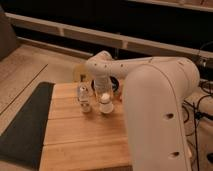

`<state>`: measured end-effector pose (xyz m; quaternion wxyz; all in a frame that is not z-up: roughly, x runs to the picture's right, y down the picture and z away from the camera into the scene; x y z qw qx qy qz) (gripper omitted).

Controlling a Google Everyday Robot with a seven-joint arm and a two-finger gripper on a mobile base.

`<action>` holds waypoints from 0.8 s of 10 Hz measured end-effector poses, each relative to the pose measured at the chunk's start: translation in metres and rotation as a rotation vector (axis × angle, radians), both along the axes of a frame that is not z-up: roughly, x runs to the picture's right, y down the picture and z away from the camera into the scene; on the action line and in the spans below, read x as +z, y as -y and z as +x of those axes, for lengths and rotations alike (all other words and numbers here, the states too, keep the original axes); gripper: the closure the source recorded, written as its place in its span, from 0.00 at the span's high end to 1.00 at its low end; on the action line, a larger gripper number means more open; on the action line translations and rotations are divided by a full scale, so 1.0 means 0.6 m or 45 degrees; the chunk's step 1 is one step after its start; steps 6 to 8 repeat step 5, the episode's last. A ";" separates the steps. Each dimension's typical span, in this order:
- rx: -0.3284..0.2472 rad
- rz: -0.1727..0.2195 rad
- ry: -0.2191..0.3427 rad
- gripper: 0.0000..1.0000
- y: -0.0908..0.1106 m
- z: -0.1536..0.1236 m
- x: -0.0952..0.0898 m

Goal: Place the ceramic cup over the eraser

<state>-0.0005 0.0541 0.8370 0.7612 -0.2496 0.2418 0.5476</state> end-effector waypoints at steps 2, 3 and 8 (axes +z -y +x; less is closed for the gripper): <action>0.003 0.016 0.009 0.79 0.007 -0.005 0.004; 0.002 0.015 0.009 0.79 0.007 -0.004 0.004; 0.001 0.013 0.009 0.79 0.006 -0.004 0.004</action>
